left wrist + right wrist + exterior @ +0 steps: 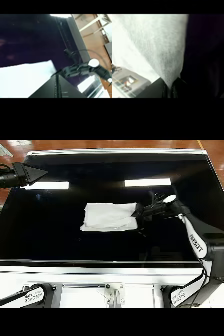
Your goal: Fold the shirts.
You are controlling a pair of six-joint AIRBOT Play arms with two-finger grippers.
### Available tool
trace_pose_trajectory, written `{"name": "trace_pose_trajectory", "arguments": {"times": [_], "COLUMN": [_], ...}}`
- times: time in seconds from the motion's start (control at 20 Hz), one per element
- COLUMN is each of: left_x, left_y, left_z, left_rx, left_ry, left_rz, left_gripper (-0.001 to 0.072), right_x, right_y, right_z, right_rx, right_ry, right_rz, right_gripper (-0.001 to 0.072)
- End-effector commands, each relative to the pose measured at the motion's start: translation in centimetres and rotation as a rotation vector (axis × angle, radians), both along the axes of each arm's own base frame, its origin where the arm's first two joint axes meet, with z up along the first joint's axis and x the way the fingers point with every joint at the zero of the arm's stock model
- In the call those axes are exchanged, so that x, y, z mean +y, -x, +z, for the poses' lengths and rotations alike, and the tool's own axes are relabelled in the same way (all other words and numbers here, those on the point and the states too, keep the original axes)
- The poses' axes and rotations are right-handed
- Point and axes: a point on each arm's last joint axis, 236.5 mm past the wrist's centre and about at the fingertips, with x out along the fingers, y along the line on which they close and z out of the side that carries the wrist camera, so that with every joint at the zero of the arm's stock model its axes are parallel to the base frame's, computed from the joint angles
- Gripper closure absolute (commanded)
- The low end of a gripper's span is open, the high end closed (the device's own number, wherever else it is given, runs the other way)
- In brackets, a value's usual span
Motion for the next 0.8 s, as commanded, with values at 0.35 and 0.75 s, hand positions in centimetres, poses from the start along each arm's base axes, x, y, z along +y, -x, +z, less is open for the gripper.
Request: {"name": "trace_pose_trajectory", "arguments": {"times": [0.35, 0.75], "left_x": [-8.3, -12.5], "left_y": [2.1, 2.2], "left_z": [-2.5, -1.8], "left_rx": [0.034, -0.005], "left_ry": [-0.038, -0.023], "left_rz": [-0.158, -0.17], "left_gripper": [0.0675, 0.0675], "right_x": [-36.9, -45.9], "right_y": [-0.7, 20.4], "right_z": [9.1, 3.9], "right_rx": [-0.191, 0.353], "right_ry": [0.088, 0.249], "right_rz": [-0.707, -0.799], "right_gripper": [0.0654, 0.0655]}}
